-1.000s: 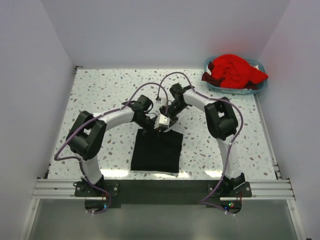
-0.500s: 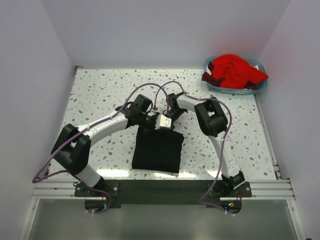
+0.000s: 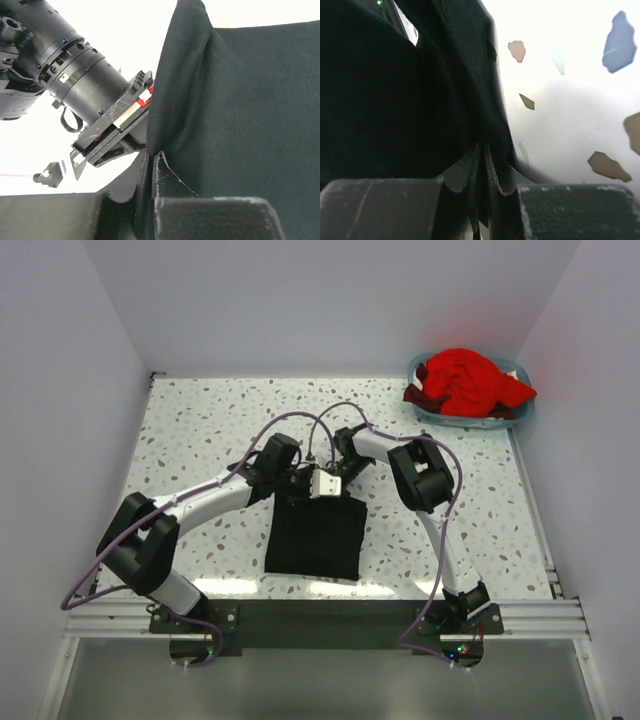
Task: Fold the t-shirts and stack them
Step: Fold the tshirt
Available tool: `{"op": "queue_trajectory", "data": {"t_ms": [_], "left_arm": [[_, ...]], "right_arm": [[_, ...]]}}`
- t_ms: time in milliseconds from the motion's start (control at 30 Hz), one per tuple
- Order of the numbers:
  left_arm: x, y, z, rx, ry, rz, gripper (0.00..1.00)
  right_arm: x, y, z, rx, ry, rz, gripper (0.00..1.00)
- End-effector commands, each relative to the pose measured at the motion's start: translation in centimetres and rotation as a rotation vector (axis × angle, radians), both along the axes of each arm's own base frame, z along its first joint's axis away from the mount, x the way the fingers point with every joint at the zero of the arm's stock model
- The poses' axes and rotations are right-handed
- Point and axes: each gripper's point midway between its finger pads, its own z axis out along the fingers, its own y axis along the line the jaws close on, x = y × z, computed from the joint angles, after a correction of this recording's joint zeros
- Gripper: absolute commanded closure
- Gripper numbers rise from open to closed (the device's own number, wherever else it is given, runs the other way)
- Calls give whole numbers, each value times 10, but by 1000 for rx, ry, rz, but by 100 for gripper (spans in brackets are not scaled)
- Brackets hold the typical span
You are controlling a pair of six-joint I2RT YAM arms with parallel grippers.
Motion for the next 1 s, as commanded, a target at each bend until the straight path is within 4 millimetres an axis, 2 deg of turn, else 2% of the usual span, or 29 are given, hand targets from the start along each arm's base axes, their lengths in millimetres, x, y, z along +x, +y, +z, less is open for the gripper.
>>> {"op": "queue_trajectory", "data": {"t_ms": [0,67,100,200,367,500,733,833,867,933,967], "left_arm": [[20,-11,42,-113,-185,10,100],[19,-11,40,-118,-203,17,100],[23,-14,49,-143,-244,20,100],[20,-15,55,-168,-290,12,100],[16,-13,43,-150,-307,4,100],[24,-10,39,-144,-380,39,100],[26,-6,29,-129,-458,77,100],[25,-3,37,-170,-508,93,100],[24,-4,49,-197,-530,91,91],[15,-8,59,-231,-527,53,83],[9,-7,71,-253,-537,39,80]], "right_arm": [[8,-6,-15,-27,-39,21,88],[8,-6,-15,-25,-36,21,88],[9,-5,-14,-23,-37,20,88],[9,-6,-16,-25,-35,21,88],[9,-5,-14,-22,-35,22,87],[10,-6,-11,-23,-43,21,87],[13,-7,-10,-40,-62,26,85],[19,-8,-5,-52,-95,25,84],[20,-7,-3,-54,-105,26,83],[27,-5,8,-53,-139,26,81],[30,-7,10,-64,-161,28,80]]}}
